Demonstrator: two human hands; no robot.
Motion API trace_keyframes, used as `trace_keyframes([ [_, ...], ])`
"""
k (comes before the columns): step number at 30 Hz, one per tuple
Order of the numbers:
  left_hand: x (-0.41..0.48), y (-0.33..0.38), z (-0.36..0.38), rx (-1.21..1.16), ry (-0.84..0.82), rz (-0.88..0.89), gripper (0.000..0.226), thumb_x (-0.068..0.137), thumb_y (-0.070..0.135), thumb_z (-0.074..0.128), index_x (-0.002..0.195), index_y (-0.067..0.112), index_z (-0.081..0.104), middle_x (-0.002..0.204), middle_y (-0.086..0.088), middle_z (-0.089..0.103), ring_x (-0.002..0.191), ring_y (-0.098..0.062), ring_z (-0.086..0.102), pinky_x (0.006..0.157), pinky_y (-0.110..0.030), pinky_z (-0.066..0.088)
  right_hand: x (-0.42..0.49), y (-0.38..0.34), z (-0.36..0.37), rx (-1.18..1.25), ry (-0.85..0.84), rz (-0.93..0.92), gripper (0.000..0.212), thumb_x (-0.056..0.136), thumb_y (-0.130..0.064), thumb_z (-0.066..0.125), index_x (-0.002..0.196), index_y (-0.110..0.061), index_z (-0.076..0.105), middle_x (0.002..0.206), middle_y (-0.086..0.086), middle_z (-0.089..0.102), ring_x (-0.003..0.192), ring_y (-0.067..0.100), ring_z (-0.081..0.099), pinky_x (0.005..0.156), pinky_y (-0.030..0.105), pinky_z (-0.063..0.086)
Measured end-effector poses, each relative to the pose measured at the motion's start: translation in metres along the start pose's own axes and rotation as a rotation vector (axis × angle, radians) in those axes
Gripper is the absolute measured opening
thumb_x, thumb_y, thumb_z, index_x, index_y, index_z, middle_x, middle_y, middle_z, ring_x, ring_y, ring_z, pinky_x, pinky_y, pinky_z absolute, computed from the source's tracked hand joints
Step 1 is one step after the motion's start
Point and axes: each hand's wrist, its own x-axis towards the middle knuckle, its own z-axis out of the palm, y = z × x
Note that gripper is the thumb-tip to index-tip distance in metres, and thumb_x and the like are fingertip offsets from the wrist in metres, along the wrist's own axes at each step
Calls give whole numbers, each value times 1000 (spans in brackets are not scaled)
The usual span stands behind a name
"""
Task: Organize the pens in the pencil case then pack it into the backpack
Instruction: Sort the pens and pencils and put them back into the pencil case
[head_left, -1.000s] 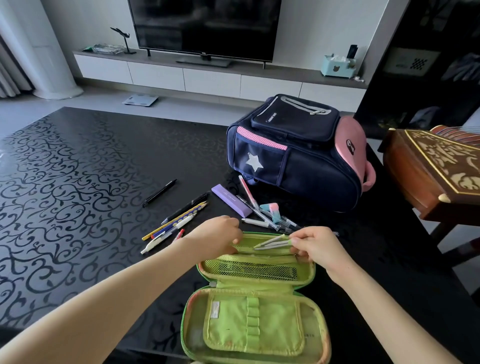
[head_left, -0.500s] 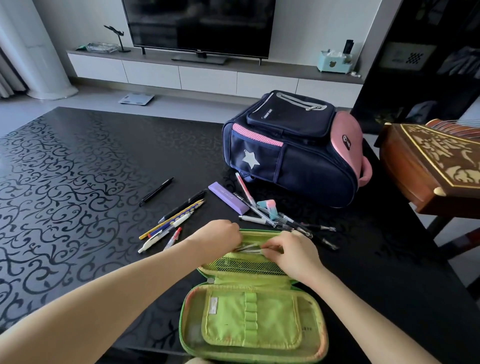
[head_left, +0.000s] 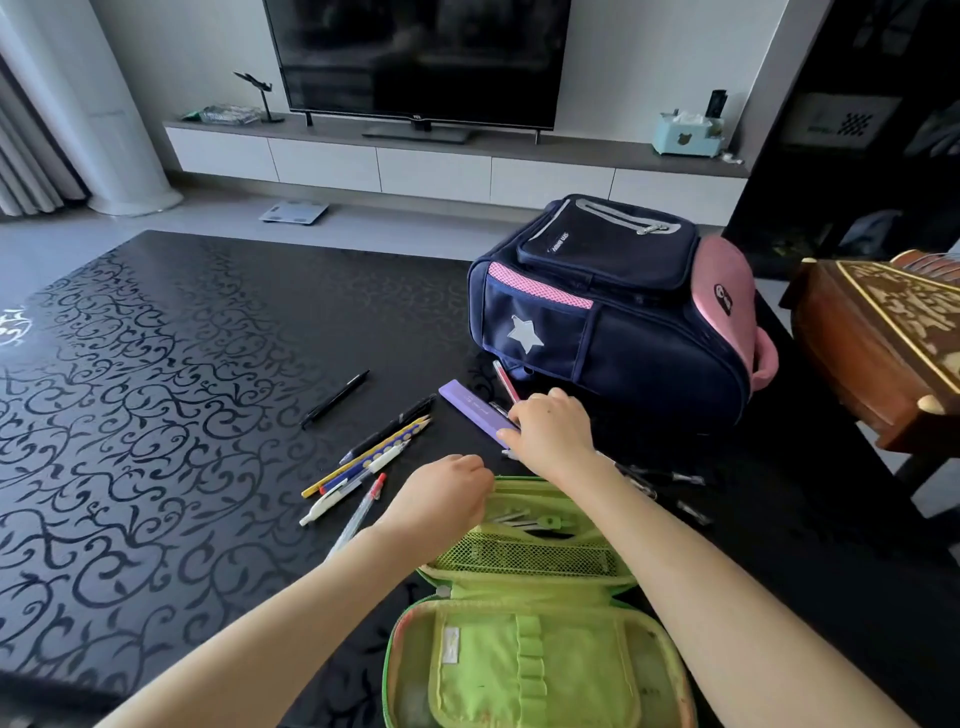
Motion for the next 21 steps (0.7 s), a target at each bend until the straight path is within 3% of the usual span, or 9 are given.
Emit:
trace_keyframes([
  [2, -2, -4, -3, 15, 22, -3, 14, 82, 10, 53, 81, 8, 66, 80, -7, 63, 76, -26, 60, 67, -37, 52, 13, -7, 10, 15, -25, 27, 37, 88, -46, 55, 108, -16, 62, 108, 3, 63, 105, 27, 48, 85, 37, 39],
  [4, -5, -8, -5, 40, 19, 28, 7, 70, 14, 66, 64, 16, 64, 61, 1, 60, 57, -21, 58, 53, -30, 50, 20, -14, 18, -39, -16, 15, 39, 88, -47, 57, 108, -14, 59, 108, 3, 63, 107, 26, 49, 82, 33, 35],
  [6, -6, -12, -4, 148, 45, 42, 17, 59, 21, 75, 52, 25, 60, 49, 8, 54, 46, -13, 52, 44, -24, 44, 23, -18, 20, -79, -3, 51, 41, 86, -47, 59, 106, -12, 57, 108, 4, 64, 107, 25, 51, 81, 32, 35],
  [8, -10, -13, -7, 195, 54, 33, 19, 56, 26, 77, 49, 26, 59, 47, 9, 53, 44, -12, 51, 46, -25, 41, 26, -20, 23, -115, 4, 88, 41, 85, -47, 61, 106, -12, 58, 108, 4, 64, 107, 25, 52, 83, 32, 37],
  [11, -14, -14, -8, 217, 67, -3, 16, 60, 28, 73, 51, 26, 61, 50, 8, 55, 49, -15, 53, 51, -29, 42, 30, -20, 30, -150, 9, 107, 38, 86, -42, 61, 110, -13, 58, 113, 5, 62, 109, 25, 50, 84, 32, 38],
  [14, -19, -12, -7, 124, 95, -107, 18, 81, 27, 53, 72, 20, 67, 70, 4, 63, 71, -20, 57, 70, -35, 44, 26, -23, 29, -144, 91, 62, 20, 87, -29, 59, 99, -13, 61, 104, 4, 64, 102, 24, 52, 76, 30, 36],
  [16, -21, -10, -5, -9, 110, -177, 26, 88, 28, 44, 83, 17, 68, 83, 2, 66, 83, -22, 57, 81, -37, 44, 16, -20, 25, 2, 180, 82, 17, 83, -27, 59, 86, -10, 63, 90, 3, 64, 93, 25, 53, 67, 32, 34],
  [18, -21, -14, -3, -161, 139, -237, 21, 89, 26, 50, 88, 18, 69, 91, 3, 68, 88, -20, 56, 83, -37, 46, 0, -8, 18, 206, 314, 72, 17, 78, -26, 62, 77, -9, 65, 78, 4, 63, 82, 26, 53, 63, 31, 36],
  [21, -20, -19, -1, -275, 114, -265, 15, 87, 26, 55, 87, 18, 68, 93, 3, 68, 90, -19, 58, 82, -34, 48, -46, 22, 2, 460, 402, -54, 9, 74, -23, 69, 79, -16, 69, 74, -5, 65, 72, 16, 52, 64, 27, 42],
])
